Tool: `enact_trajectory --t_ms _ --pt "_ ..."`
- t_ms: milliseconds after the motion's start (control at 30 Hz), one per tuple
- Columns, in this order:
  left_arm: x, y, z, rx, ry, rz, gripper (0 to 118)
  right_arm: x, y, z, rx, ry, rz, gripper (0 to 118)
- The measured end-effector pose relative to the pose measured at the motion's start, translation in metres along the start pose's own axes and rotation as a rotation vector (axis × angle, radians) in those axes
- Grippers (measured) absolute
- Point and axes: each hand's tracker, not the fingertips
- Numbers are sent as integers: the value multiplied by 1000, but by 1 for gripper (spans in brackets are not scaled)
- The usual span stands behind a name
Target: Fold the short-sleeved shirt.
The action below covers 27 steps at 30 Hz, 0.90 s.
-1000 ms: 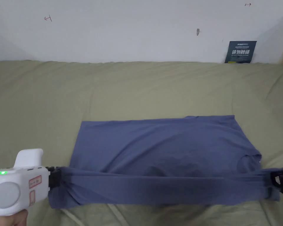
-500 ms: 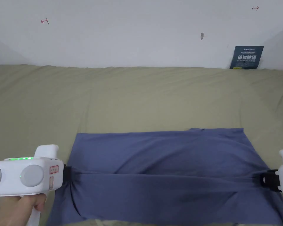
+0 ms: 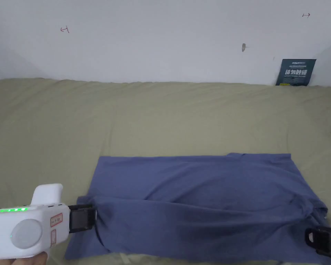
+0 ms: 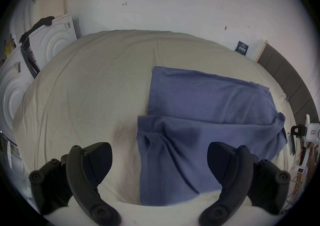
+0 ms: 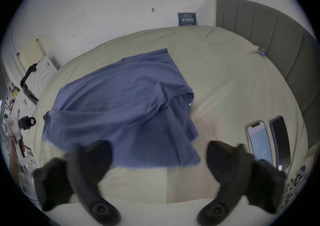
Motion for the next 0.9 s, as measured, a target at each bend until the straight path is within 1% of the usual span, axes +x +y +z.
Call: enact_trajectory --t_ms 33,67,100,133,167,200,233,267,333,367,400,433,467,500,533,700,733,767,800,833,867,900 --pt "17 -11 21 10 0 -2 88 -4 -11 9 6 -1 17 64" --pt "20 -19 31 13 3 -2 54 -3 -21 13 19 -6 7 15" --pt "21 -29 38 16 5 -8 0 -6 -31 16 25 -26 6 0" --pt "22 -41 44 34 14 -7 0 -10 -42 22 62 -67 24 0" --pt "14 -41 37 53 13 2 0 -13 -51 26 45 -38 16 0" --pt "12 -45 35 22 0 11 0 -22 -56 36 36 -6 8 0" --pt "13 -50 33 -9 -16 22 0 -27 -63 41 42 4 -5 0" --pt "16 -58 30 -58 -55 69 0 -31 -69 43 44 2 -3 1" --pt "22 -64 36 -78 -37 55 0 -37 -74 44 31 -6 17 1" --pt "22 -62 32 -85 -38 55 14 -38 -74 44 30 -6 16 1" --pt "20 -56 30 -51 4 25 73 -37 -74 44 17 3 12 1" --pt "12 -49 15 -74 10 40 118 -37 -73 43 10 5 8 1" --pt "10 -46 6 -103 12 50 118 -35 -72 41 6 4 6 0" --pt "10 -43 6 -111 -1 90 116 -34 -71 40 1 4 5 0" --pt "8 -37 7 -67 34 48 114 -34 -70 38 -5 5 4 1" --pt "19 -33 -39 -157 75 17 114 -23 -62 24 -26 1 0 1" --pt "20 -33 -45 -169 78 9 113 -19 -61 21 -29 1 0 1" --pt "20 -34 -47 -187 81 1 109 -17 -59 19 -31 -5 1 1" --pt "19 -34 -46 -185 74 -2 95 -16 -57 17 -36 -10 2 1" --pt "23 -35 -41 -180 77 -18 85 -14 -55 16 -38 -9 4 1" --pt "24 -33 -35 -166 75 -35 70 -7 -55 11 -40 -9 3 1" --pt "23 -29 -31 -156 52 -48 29 -4 -53 8 -41 -16 7 1"
